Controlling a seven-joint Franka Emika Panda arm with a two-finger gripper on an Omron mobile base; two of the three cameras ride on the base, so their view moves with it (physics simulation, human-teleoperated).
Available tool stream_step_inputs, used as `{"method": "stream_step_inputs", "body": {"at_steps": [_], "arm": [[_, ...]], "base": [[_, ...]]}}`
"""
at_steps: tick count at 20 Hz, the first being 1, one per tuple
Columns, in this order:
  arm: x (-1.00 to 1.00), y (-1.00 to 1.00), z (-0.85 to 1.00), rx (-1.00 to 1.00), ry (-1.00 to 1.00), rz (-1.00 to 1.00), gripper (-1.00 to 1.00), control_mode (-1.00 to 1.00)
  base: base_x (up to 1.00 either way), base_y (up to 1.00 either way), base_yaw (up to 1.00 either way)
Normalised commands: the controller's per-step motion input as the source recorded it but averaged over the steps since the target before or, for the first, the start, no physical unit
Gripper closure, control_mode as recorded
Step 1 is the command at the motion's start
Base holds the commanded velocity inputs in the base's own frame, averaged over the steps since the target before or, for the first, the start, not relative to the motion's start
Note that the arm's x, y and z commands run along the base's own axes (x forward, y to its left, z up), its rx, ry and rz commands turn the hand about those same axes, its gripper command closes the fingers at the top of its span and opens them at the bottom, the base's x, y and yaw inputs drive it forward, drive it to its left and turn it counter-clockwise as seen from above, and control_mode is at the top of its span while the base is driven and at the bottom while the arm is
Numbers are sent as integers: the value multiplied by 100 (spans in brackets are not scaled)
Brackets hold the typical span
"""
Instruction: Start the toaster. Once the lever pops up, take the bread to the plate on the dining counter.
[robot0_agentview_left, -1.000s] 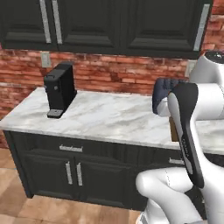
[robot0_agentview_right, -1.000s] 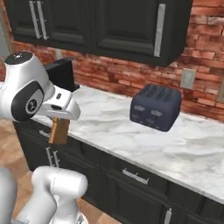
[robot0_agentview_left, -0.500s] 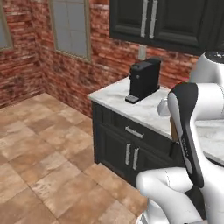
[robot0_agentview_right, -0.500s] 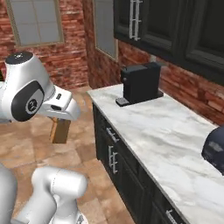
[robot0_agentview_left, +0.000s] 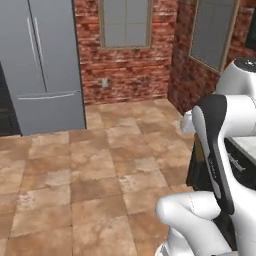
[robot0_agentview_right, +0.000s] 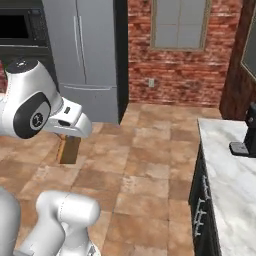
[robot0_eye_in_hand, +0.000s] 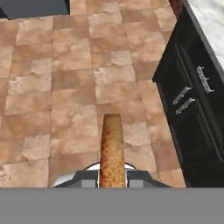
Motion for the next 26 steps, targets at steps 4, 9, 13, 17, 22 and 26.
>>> {"method": "stream_step_inputs", "body": {"at_steps": [4,9,13,17,22,26], "arm": [[0,0,0,0,0,0,100,100],[0,0,0,0,0,0,100,100],[0,0,0,0,0,0,100,100],[0,0,0,0,0,0,100,100],[0,0,0,0,0,0,100,100],[0,0,0,0,0,0,100,100]], "base": [[0,31,77],[0,21,75],[0,18,75],[0,18,75],[0,15,76],[1,12,71]]}}
